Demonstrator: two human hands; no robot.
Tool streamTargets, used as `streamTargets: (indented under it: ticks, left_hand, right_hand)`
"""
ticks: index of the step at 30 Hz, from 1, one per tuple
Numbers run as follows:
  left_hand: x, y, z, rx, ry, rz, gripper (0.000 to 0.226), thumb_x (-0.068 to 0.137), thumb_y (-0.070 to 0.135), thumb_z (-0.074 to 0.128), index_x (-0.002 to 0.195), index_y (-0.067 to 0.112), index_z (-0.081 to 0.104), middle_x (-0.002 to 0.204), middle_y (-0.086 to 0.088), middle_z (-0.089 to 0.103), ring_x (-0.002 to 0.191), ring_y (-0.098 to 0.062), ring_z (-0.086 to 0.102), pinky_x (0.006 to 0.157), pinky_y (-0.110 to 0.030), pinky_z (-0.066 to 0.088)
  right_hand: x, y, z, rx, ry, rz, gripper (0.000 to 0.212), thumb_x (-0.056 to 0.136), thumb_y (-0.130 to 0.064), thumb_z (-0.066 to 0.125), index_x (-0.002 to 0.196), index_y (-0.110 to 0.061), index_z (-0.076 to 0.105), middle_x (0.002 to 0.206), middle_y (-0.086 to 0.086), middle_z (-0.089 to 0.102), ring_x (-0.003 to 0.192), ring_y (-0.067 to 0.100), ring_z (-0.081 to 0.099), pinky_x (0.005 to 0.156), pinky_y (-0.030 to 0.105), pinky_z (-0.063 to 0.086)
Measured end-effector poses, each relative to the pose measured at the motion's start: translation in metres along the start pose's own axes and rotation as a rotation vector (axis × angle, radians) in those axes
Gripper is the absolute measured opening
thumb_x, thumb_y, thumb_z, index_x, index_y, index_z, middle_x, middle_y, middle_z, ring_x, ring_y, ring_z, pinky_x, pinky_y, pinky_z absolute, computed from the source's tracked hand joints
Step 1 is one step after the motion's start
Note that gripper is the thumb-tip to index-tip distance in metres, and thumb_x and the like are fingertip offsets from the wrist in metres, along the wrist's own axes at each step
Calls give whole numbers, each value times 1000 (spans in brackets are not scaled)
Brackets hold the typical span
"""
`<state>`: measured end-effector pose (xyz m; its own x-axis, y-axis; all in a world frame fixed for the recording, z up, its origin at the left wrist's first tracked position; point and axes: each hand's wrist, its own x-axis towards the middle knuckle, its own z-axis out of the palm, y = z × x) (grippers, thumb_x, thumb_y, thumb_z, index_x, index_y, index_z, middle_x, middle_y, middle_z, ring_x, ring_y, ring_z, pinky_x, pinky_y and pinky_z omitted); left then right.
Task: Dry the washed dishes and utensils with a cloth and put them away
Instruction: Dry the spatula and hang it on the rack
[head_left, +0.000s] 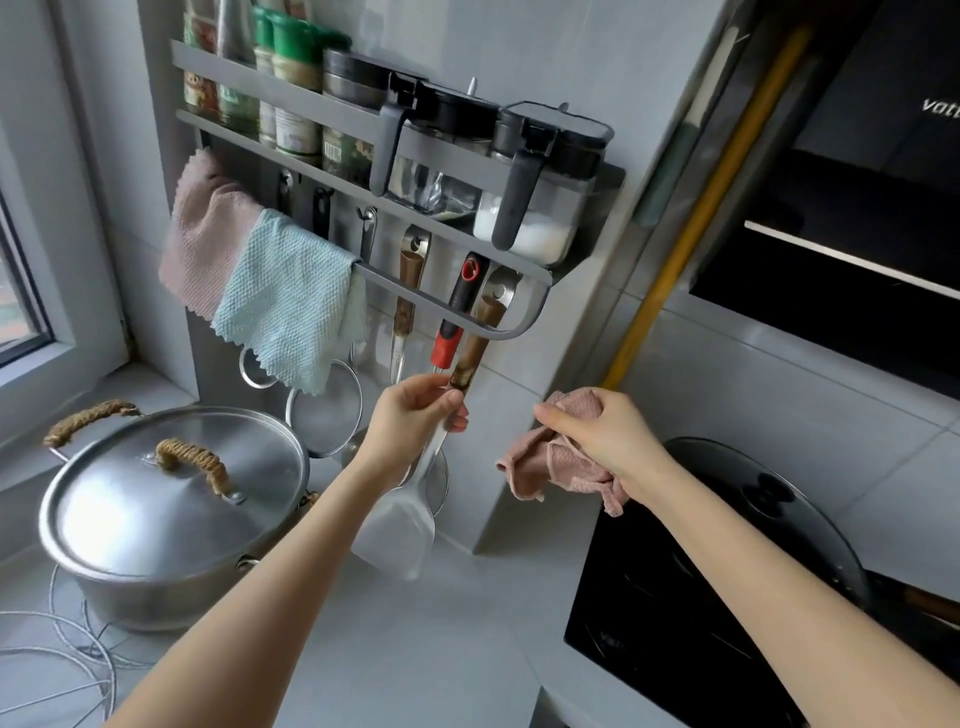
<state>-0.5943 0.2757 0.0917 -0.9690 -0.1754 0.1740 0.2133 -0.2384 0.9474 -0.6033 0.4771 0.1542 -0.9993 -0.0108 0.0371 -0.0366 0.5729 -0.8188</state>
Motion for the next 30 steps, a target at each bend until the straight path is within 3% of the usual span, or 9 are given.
streamTargets:
  ticks: [3, 8, 13, 18, 22, 24, 30]
  left_hand:
    - [5, 1, 4, -16, 13, 0, 21, 88, -7, 55, 107, -17, 55, 63, -12, 61, 50, -13, 59, 55, -21, 51]
    - [10, 3, 7, 9, -18, -30, 25, 89, -1, 57, 113, -10, 56, 72, -15, 62, 52, -12, 62, 57, -22, 55]
    - [16, -1, 8, 35, -6, -70, 25, 89, 1, 57, 113, -8, 56, 73, -14, 63, 53, -12, 62, 60, -24, 55]
    - [17, -1, 13, 126, 3, -97, 17, 90, 8, 58, 106, 2, 59, 89, -11, 70, 78, -18, 67, 73, -25, 53]
    - [8, 0, 8, 331, 22, -104, 30, 89, 21, 63, 117, 12, 61, 114, -5, 67, 102, -17, 63, 91, -29, 49]
    - [-9, 8, 3, 392, 37, -93, 30, 90, 22, 62, 119, 14, 60, 116, -2, 65, 103, -15, 61, 88, -26, 46]
    - [-109, 37, -10, 398, -236, -329, 37, 83, 50, 61, 114, 32, 58, 114, 7, 67, 106, -10, 62, 92, -31, 47]
  right_hand:
    - [1, 1, 3, -54, -31, -10, 68, 40, -70, 72, 76, -13, 68, 75, 0, 73, 82, 25, 69, 84, 50, 55]
    - [1, 2, 6, -126, -71, -22, 42, 64, -55, 77, 80, -17, 69, 80, -2, 73, 84, 20, 67, 86, 46, 55]
    - [-1, 5, 10, -141, -85, -17, 38, 67, -51, 78, 81, -17, 70, 81, -1, 73, 85, 20, 67, 86, 45, 54]
    - [-7, 6, 9, -145, -113, -9, 43, 63, -56, 77, 82, -18, 69, 81, -1, 73, 84, 20, 68, 85, 46, 55]
    - [-21, 3, 7, -73, -168, -23, 39, 71, -46, 79, 88, -13, 68, 84, 1, 72, 86, 21, 68, 83, 40, 55]
    - [-30, 1, 6, 2, -217, -17, 43, 73, -43, 78, 95, -7, 67, 83, 3, 70, 81, 19, 66, 78, 35, 54]
    - [-67, -5, 19, 239, -489, 95, 65, 62, -61, 66, 103, -10, 66, 98, 9, 72, 86, 22, 70, 73, 29, 56]
